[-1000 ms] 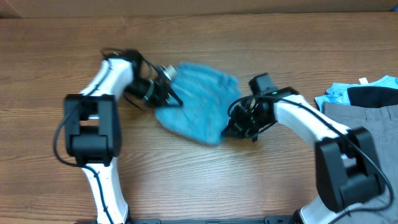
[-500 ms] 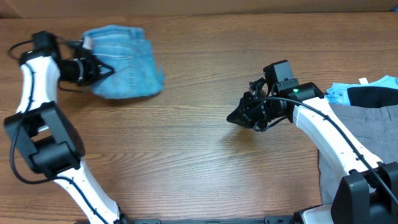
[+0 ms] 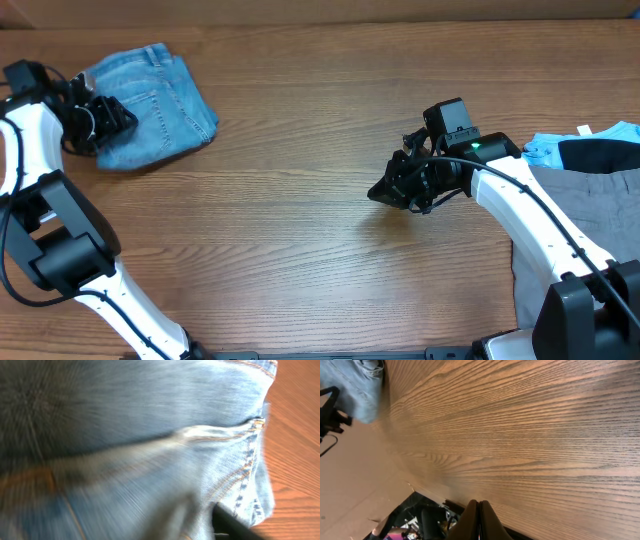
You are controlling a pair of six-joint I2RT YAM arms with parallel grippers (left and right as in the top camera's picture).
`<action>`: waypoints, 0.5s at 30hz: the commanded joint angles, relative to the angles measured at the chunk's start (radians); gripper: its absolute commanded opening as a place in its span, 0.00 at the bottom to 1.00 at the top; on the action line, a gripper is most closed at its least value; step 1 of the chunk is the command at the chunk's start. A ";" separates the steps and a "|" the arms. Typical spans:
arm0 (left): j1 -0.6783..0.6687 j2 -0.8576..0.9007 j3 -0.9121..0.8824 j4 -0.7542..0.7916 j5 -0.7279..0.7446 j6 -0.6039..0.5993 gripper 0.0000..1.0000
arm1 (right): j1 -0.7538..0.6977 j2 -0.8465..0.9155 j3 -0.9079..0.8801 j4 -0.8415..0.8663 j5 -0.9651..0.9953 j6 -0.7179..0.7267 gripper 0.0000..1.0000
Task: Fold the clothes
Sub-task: 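Drag the folded jeans to the upper-left table corner with the left gripper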
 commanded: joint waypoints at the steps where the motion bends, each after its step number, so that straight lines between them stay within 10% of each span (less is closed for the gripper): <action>1: 0.034 -0.048 0.063 -0.059 -0.117 -0.025 1.00 | -0.002 -0.009 0.017 -0.002 0.005 -0.008 0.04; 11: 0.130 -0.130 0.275 -0.258 -0.079 -0.030 0.96 | -0.002 -0.009 0.017 -0.002 0.022 -0.011 0.04; 15: 0.084 -0.140 0.269 -0.314 -0.023 0.006 0.20 | -0.002 -0.009 0.017 0.001 0.043 -0.011 0.04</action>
